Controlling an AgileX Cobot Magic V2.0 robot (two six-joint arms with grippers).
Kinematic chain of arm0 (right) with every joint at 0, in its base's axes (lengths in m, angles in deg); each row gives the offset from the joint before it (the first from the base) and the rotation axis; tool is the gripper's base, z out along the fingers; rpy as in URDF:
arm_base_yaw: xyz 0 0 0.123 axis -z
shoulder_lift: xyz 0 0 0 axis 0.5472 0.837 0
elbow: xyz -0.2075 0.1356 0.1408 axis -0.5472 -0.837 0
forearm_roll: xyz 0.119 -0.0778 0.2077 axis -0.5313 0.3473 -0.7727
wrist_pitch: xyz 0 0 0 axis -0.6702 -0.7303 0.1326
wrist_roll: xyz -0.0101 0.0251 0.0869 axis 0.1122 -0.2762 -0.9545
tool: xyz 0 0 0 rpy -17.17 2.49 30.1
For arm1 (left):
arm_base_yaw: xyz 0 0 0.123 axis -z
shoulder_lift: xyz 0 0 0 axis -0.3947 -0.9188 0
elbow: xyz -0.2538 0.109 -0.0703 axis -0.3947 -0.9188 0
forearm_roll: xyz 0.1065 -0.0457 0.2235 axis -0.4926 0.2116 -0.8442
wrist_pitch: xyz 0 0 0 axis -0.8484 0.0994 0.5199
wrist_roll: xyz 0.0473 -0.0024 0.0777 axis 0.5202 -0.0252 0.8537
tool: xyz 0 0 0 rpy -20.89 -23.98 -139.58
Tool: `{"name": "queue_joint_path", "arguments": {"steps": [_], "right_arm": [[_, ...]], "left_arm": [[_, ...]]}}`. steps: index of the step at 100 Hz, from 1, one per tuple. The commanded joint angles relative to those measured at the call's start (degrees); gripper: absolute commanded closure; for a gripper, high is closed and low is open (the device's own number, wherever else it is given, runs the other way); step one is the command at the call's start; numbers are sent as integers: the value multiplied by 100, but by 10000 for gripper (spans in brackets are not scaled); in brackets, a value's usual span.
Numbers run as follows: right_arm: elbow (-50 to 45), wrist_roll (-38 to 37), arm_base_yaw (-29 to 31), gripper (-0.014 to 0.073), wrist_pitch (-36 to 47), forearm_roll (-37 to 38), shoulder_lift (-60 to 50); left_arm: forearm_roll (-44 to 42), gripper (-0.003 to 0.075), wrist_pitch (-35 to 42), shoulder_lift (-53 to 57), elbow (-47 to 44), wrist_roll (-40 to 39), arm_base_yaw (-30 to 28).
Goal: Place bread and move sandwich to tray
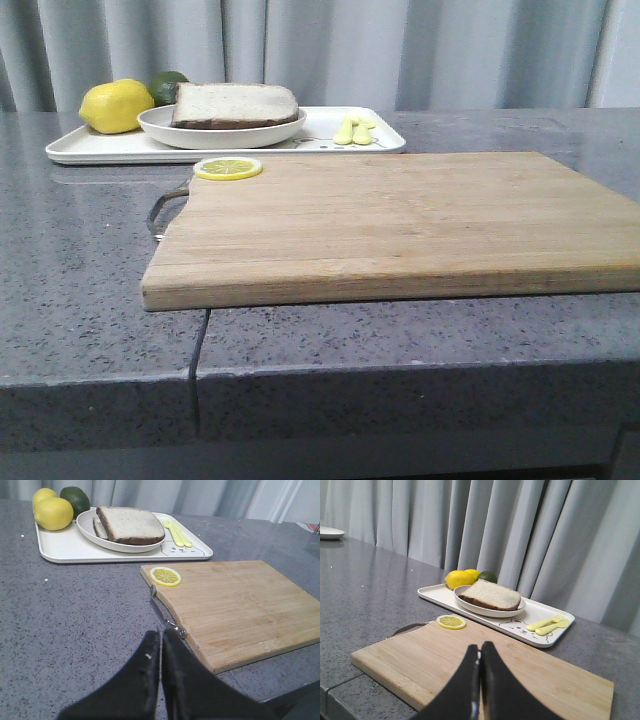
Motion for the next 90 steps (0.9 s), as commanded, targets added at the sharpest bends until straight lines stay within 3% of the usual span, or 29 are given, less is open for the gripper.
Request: {"name": "queue_joint_path", "arguments": {"steps": [1,42,51,65,90], "right_arm": [[152,52,-24,654,351,-11,30],[152,52,-24,654,346,-11,30],[152,52,-24,654,346,-11,30],[152,52,-24,654,346,-11,30],[152,52,-24,654,346,-11,30]], "left_arm": [[163,740,317,-50,137,25,46],[174,740,317,-50,137,25,46],[-321,740,444,-35,78,25,35],[-1001,740,1397,207,-395,-1,35],[-1396,740,4107,921,-1803,-13,26]]}}
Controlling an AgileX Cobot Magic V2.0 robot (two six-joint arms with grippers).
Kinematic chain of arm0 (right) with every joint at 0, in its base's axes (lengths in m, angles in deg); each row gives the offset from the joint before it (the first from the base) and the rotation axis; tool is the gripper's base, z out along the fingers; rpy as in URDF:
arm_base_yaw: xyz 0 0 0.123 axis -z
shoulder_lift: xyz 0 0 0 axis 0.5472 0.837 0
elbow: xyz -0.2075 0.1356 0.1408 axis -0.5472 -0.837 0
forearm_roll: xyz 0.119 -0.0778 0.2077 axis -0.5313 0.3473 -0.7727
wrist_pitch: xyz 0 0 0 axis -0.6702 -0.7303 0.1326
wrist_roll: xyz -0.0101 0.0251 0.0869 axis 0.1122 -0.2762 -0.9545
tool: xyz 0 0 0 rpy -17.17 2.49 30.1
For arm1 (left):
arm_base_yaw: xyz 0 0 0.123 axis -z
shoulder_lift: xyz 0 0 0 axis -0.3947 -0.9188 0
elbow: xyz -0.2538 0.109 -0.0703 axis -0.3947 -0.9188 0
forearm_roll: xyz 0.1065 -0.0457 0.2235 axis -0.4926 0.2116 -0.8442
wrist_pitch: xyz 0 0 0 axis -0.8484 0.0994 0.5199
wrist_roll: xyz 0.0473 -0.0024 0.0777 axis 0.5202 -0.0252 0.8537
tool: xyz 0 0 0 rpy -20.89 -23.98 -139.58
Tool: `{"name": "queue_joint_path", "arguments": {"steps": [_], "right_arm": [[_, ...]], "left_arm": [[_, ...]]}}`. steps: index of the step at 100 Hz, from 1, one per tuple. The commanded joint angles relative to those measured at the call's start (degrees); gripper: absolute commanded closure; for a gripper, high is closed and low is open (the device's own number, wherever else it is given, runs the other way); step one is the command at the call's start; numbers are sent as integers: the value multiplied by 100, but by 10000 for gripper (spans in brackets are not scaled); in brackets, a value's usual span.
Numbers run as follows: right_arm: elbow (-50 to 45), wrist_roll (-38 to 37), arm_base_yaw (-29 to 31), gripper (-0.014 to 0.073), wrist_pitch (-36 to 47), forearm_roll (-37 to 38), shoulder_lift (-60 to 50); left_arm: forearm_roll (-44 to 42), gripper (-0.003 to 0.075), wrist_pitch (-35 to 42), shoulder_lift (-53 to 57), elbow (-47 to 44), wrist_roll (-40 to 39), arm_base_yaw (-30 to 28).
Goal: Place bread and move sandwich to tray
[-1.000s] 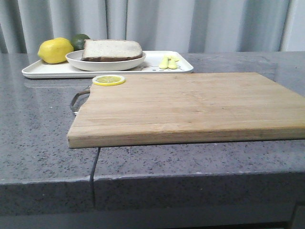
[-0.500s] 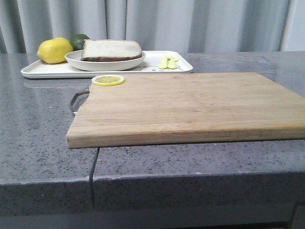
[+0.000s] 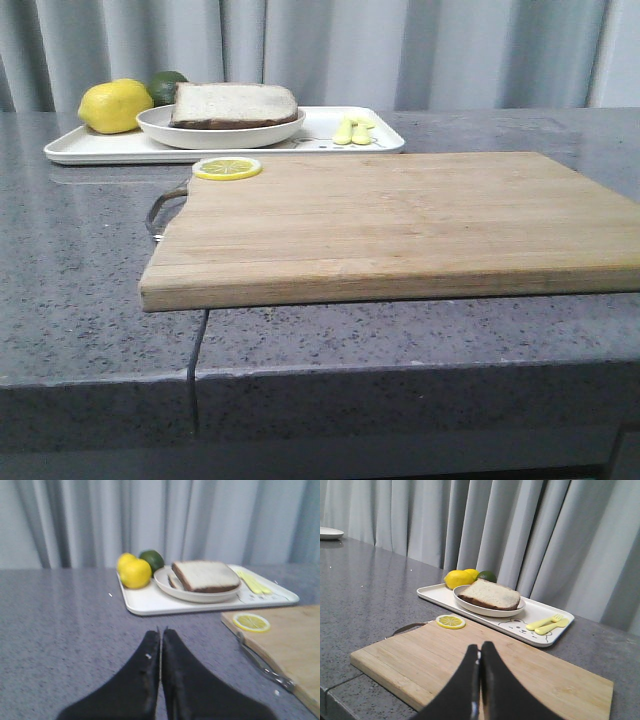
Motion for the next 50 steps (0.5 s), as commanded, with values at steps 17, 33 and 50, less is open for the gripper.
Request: {"name": "queue_joint_path", "arguments": {"steps": [17,33,50], "right_arm": [[152,48,-24,654,320,11,30],[152,48,-24,654,312,11,30],[152,48,-24,654,308,11,30]], "left_arm": [[-594,740,2011,377,-964,-859,-281],[-793,740,981,377,-1085,-957,-579],[-1205,740,-155,377,-1085,-1063,-621]]}}
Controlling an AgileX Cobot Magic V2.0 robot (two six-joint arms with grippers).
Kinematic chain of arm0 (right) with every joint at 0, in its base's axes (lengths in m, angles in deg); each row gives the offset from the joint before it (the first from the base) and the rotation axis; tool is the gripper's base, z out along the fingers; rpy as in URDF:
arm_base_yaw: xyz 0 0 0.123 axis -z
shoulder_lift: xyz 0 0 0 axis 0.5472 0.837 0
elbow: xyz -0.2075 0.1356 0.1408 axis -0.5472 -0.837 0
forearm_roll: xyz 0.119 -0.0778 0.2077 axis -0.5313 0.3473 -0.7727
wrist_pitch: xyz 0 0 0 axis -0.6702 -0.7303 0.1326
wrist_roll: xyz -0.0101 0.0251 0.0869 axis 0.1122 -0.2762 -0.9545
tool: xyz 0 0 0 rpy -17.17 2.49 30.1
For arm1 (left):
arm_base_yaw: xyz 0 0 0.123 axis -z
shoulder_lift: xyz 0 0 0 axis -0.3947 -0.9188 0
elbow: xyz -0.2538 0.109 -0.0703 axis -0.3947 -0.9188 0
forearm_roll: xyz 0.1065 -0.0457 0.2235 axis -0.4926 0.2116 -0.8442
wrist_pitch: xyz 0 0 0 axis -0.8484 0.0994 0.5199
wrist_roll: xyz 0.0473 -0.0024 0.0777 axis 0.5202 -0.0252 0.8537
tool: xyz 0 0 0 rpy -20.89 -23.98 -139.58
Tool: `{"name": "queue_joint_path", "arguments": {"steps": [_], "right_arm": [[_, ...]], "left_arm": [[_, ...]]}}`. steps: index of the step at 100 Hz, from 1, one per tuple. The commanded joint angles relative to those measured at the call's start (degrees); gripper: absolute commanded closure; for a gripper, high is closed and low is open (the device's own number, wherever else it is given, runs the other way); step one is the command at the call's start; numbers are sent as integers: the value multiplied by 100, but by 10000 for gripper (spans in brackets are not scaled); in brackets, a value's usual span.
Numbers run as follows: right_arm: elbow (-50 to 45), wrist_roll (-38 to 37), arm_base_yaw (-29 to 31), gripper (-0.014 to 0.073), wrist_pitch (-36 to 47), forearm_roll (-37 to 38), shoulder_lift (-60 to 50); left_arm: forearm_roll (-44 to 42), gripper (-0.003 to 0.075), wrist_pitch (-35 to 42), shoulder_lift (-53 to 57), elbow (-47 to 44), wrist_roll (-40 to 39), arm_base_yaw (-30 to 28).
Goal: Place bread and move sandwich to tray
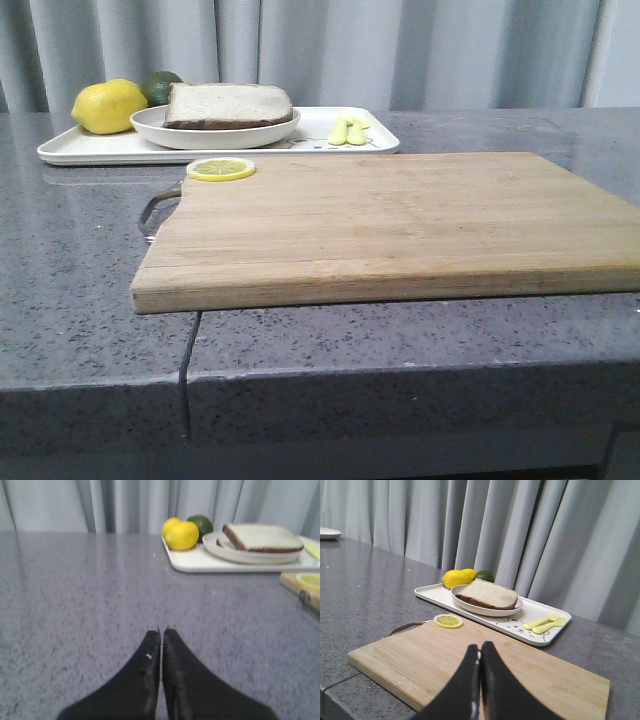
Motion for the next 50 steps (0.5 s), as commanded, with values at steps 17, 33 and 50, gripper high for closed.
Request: {"name": "queue_joint_path", "arguments": {"steps": [17,33,50], "right_arm": [[152,48,-24,654,298,11,30],[152,48,-24,654,298,11,30],[152,48,-24,654,298,11,30]], "left_arm": [[-286,740,-386,181,-92,-198,-134],[-236,740,-369,181,-82,-198,-49],[-236,740,-355,181,-82,-198,-37]]}}
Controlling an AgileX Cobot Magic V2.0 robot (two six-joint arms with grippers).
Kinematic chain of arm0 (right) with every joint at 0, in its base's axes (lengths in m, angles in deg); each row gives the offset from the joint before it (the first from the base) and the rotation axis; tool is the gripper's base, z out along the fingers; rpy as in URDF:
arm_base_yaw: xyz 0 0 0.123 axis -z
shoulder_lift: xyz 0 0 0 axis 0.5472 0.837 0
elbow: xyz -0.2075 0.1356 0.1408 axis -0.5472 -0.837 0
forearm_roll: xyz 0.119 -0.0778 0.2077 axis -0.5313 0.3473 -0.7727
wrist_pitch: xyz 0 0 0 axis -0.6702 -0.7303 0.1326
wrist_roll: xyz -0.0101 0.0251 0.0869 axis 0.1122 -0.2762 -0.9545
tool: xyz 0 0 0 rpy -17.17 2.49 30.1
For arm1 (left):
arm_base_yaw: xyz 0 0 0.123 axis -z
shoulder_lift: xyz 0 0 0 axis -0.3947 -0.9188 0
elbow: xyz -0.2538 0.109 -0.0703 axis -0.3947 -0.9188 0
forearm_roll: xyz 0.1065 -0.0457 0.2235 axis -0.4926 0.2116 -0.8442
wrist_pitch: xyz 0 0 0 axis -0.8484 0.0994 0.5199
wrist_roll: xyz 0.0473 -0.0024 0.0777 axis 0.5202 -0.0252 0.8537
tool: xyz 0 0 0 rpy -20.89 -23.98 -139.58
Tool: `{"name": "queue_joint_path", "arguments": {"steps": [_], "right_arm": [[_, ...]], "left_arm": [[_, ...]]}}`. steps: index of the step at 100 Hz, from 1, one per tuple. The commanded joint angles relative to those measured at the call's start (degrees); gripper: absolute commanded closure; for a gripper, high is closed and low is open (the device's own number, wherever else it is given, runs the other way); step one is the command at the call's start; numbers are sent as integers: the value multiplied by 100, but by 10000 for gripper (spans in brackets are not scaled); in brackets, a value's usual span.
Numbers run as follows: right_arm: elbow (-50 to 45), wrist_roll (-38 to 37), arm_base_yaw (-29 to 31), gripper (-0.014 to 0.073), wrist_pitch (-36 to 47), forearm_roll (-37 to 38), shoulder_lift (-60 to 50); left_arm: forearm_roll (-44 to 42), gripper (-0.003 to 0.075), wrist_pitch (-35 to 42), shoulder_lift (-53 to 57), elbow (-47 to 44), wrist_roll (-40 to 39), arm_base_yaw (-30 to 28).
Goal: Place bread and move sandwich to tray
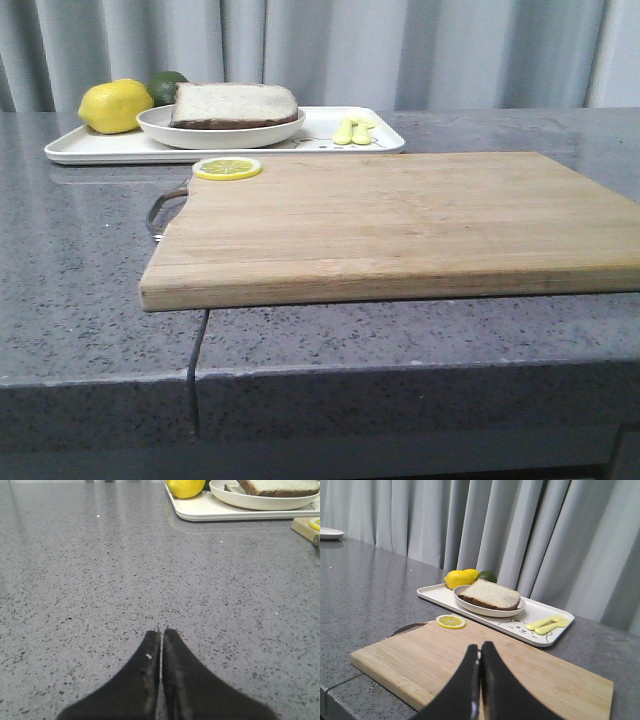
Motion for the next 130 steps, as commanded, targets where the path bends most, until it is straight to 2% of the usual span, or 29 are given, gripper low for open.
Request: {"name": "queue_joint_path", "arguments": {"steps": [1,79,91,97,103,119,130], "right_arm": [[152,48,-24,654,298,11,30],[54,48,3,654,372,17,30],[-10,-18,309,654,574,450,30],[-15,-421,517,654,665,774,36],[-15,-1070,781,654,755,1455,36],[-15,-3634,1562,654,873,3793,36],[-22,-5101,2196,654,873,4770,36]], "left_arm": [[45,740,373,181,-87,-51,41],[45,740,387,181,-87,-51,41],[45,740,387,181,-87,-51,41],[45,740,387,181,-87,-51,41],[45,740,387,181,-87,-51,41],[45,740,387,181,-87,-51,41],[45,740,387,181,-87,-51,41]]}}
